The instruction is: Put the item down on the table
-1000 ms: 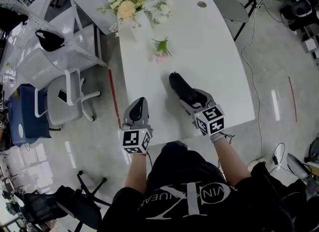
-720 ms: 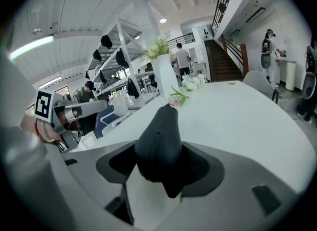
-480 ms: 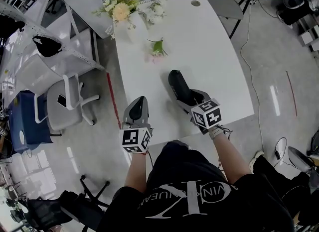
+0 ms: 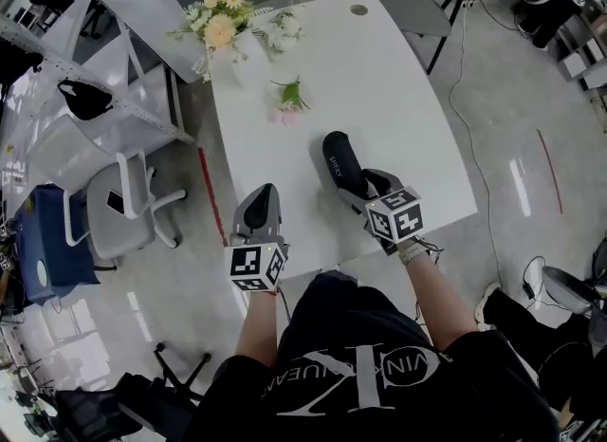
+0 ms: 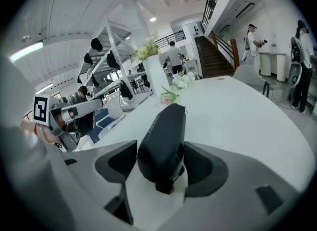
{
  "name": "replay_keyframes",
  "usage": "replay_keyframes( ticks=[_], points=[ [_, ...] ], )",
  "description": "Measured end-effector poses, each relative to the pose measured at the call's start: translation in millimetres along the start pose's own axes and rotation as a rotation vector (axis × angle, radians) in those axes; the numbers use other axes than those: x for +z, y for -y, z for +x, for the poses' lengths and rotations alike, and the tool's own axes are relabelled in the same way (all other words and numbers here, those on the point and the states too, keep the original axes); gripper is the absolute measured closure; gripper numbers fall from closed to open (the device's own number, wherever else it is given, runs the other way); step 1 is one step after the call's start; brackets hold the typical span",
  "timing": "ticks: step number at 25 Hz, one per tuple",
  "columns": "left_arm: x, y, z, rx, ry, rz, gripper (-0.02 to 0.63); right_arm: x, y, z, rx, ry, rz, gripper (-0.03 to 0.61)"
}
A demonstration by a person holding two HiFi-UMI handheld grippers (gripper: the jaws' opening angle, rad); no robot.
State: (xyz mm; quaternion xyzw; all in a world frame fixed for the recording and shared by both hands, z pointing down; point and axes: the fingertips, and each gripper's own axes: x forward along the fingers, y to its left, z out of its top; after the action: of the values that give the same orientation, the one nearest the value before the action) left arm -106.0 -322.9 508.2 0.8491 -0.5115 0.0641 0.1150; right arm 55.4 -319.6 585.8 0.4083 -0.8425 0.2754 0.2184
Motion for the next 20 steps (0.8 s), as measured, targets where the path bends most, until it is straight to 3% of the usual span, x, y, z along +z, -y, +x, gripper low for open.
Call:
replay_keyframes(
  ticks=[17, 20],
  points=[
    [13.7, 24.3, -0.9, -0.018, 0.029, 0.007, 0.604, 12.5, 16.9, -42.4, -0.061, 0.095, 0.008, 0.317],
    [14.8, 26.5, -6.2, -0.007, 0.036, 0.007, 0.604, 14.8, 16.2, -51.1, -0.074, 0.113, -0.011, 0.394]
  ],
)
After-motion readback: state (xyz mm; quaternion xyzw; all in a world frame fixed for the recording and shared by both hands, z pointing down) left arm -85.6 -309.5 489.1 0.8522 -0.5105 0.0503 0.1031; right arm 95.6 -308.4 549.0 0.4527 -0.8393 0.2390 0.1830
